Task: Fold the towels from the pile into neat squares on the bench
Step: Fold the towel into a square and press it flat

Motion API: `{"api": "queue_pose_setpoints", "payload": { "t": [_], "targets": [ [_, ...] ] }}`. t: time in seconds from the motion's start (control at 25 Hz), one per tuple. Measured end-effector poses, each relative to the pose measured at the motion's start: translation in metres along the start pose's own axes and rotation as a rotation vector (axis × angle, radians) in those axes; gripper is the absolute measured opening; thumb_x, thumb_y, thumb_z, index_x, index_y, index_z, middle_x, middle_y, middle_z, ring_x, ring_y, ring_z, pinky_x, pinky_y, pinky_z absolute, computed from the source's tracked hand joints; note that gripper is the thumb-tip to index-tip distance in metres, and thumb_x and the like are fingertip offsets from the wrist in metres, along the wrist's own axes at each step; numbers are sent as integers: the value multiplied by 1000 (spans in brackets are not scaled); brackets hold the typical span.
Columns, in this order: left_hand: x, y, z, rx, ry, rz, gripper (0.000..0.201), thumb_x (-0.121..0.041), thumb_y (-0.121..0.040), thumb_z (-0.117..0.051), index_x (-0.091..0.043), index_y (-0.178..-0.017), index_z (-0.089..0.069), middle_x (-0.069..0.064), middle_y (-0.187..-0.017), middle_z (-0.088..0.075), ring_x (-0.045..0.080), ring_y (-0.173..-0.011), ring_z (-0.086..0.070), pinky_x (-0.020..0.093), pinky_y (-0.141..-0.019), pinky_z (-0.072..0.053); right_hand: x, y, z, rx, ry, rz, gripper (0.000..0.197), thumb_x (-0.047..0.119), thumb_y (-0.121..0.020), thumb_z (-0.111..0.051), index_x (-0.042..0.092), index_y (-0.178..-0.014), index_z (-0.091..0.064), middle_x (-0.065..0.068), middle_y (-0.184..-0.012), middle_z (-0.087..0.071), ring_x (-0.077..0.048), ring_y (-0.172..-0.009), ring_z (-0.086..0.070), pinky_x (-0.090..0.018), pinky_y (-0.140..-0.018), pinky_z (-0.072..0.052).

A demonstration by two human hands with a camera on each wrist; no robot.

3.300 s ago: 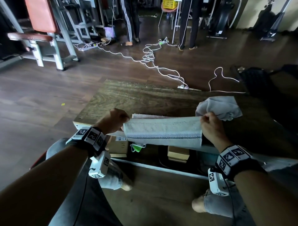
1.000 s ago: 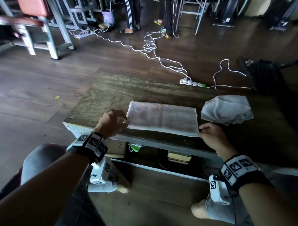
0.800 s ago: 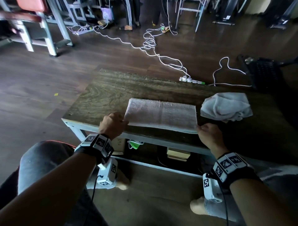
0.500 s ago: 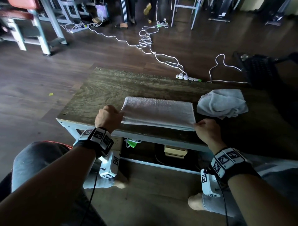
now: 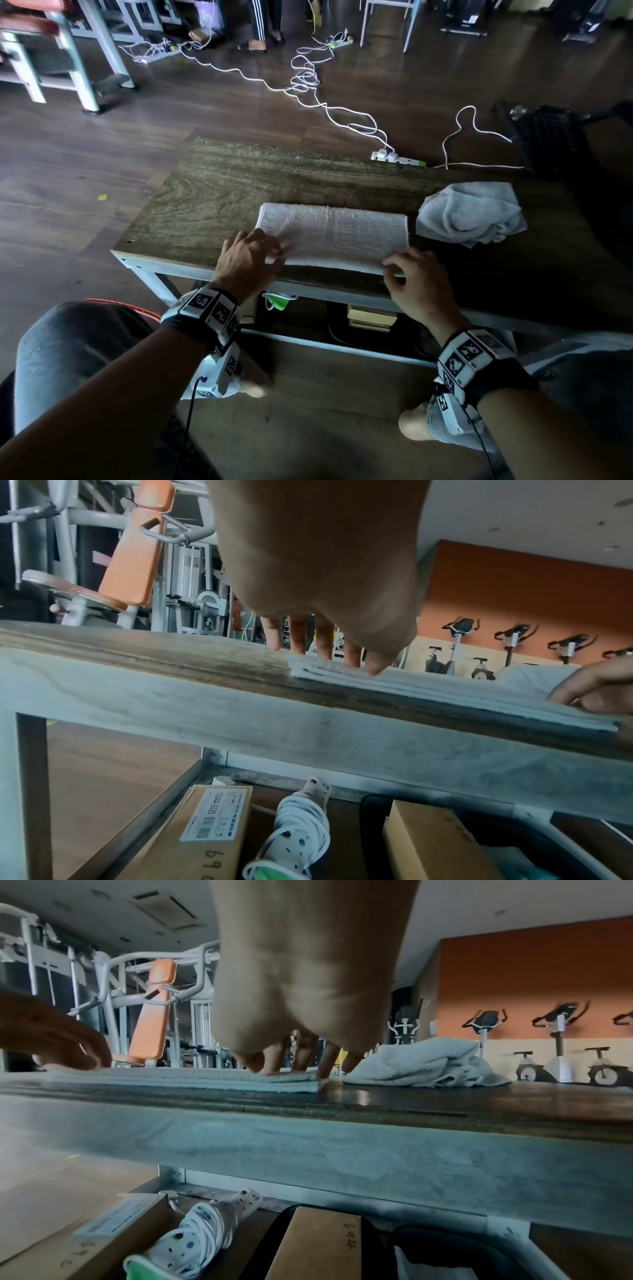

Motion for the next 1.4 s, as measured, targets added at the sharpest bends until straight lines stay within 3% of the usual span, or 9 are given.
{"api": "queue_pose_setpoints", "payload": {
  "t": [0.08, 0.16, 0.28, 0.44, 0.52, 0.6, 0.88, 1.08, 1.4],
  "targets": [
    [-1, -1, 3, -48, -2, 15, 23, -42, -88, -54, -24, -79, -66, -2, -92, -66, 25, -94, -60, 42, -88, -44, 1, -1, 8, -52, 63, -42, 26, 40, -91, -53, 24, -74, -66, 3, -84, -63, -24, -83, -56, -37, -75, -48],
    [-12, -7, 3, -87, 62, -32, 23, -39, -90, -52, -21, -82, -65, 2, -92, -64, 24, -87, -60, 40, -85, -46, 7, -8, 11, -91, 57, -86, 34, 41, -95, -48, 22, -70, -62, 0, -80, -60, -24, -80, -56, -37, -74, -46],
    [-48, -37, -9, -50, 144, -126, 23, -32, -91, -54, -23, -111, -61, 4, -118, -59, 23, -108, -55, 40, -91, -45, 37, -33, -3, -47, -19, -19, 19, 34, -95, -49, 21, -99, -62, 1, -102, -61, -21, -98, -57, -38, -85, -46],
    [-75, -53, -46, 123, 23, -130, 55, -46, -93, -36, -23, -142, -39, 2, -152, -36, 22, -141, -30, 40, -112, -29, 66, -56, -54, 207, -27, 52, 52, 34, -97, -44, 17, -146, -40, -3, -151, -42, -19, -141, -35, -38, -115, -30],
    [-71, -44, -61, 165, -86, -139, 65, -52, -95, -15, -24, -153, -17, -1, -163, -11, 20, -150, -6, 41, -121, -11, 63, -51, -73, 228, 72, 51, 60, 41, -99, -27, 20, -154, -25, -2, -163, -22, -18, -151, -14, -43, -122, -15],
    [-65, -39, -69, 174, -117, -124, 63, -51, -98, -9, -27, -155, -3, -5, -163, 3, 17, -150, 7, 43, -122, -1, 58, -47, -76, 191, 113, 19, 62, 46, -98, -15, 25, -156, -21, 2, -165, -14, -18, -152, -9, -46, -122, -10],
    [-58, -41, -65, 121, -53, -111, 60, -58, -98, -16, -38, -154, -5, -6, -164, -1, 15, -151, 3, 41, -123, 0, 51, -49, -70, 259, 99, -65, 59, 52, -98, -14, 39, -155, -6, 10, -166, 1, -16, -152, 5, -46, -122, -1],
    [-34, -40, -60, 104, -64, -33, 67, -68, -93, -14, -40, -153, -1, -6, -164, 0, 15, -151, 3, 41, -123, -1, 31, -49, -63, 301, 107, -138, 73, 73, -91, -9, 39, -155, 0, 10, -165, 9, -16, -151, 13, -45, -122, 6],
    [-11, -36, -53, 129, -49, 29, 62, -64, -96, -10, -41, -153, -1, -6, -164, 2, 12, -150, 6, 39, -122, 2, -10, -44, -42, 314, 76, -314, 82, 83, -85, -11, 40, -154, -4, 13, -164, 8, -17, -152, 7, -56, -120, -5]
  ]
}}
Point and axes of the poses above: each hand's wrist, its own y-axis away from the middle knuckle, its own z-axis out of the back of the hand, x = y × z, the point moved 4 cm from there along -y, towards the middle knuckle
